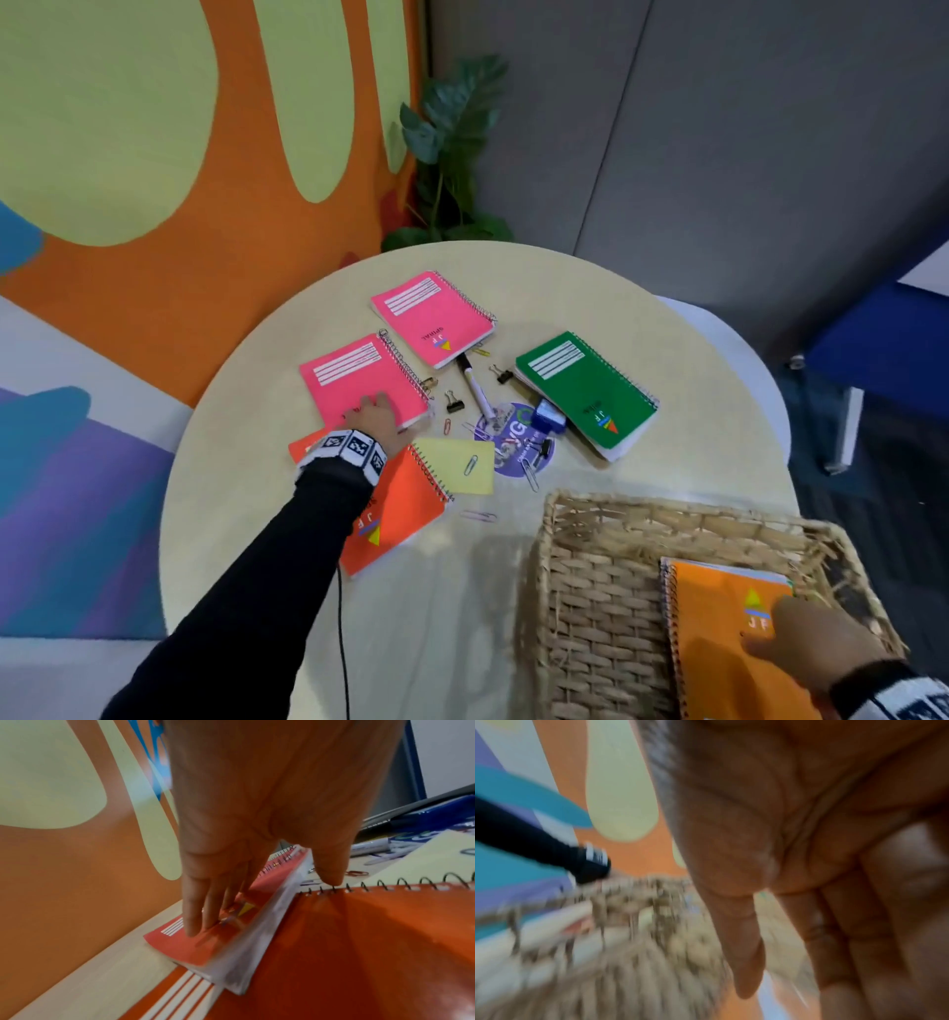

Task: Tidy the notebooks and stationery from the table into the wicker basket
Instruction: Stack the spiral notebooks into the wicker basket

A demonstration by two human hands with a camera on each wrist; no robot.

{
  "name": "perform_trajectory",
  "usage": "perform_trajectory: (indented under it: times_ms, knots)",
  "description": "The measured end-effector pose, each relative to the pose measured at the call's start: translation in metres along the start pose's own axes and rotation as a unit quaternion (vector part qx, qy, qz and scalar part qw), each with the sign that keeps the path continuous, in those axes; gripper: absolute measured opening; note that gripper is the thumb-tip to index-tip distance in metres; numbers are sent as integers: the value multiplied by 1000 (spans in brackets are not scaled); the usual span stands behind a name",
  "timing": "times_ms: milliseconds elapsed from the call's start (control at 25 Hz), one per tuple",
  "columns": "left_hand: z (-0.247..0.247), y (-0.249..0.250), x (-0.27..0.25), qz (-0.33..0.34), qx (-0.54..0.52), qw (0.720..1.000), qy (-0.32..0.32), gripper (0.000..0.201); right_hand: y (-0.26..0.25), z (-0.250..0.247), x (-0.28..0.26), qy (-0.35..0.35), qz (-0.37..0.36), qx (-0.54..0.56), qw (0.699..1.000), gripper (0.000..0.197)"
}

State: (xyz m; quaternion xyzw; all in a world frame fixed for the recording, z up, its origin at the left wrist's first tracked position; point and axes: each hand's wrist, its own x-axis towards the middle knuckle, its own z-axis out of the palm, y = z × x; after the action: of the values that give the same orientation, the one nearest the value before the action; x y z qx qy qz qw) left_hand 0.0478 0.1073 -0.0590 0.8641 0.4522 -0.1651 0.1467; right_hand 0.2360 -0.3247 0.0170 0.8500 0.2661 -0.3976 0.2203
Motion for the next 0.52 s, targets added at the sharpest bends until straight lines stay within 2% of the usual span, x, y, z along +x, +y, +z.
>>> perform_trajectory:
  times_ms: [80,200,240,320,400,440,520]
  knots:
    - [6,-1,7,10,4,1000,13,84,-34,-50,-20,41,-17,44,998,23]
    - [4,-3,13,-2,-11,1000,14,76,-86,-124,-22,151,-102,79,980,53]
    - [3,-5,16,3,-3,1000,11,69,-107,-151,-14,189,-134,82,969,52]
    - [-3,-9,18,16,19,1000,-6,43,-158,-198,10,243,-194,108,944,40]
    - [-14,-15,15,39,33,999,0,34,-211,-231,52,234,-222,196,926,23]
    - [-25,-18,9,35,26,999,14,34,-236,-244,83,219,-214,237,922,25]
    - [-41,-28,-9,24,12,996,85,35,-274,-261,132,183,-162,298,923,54]
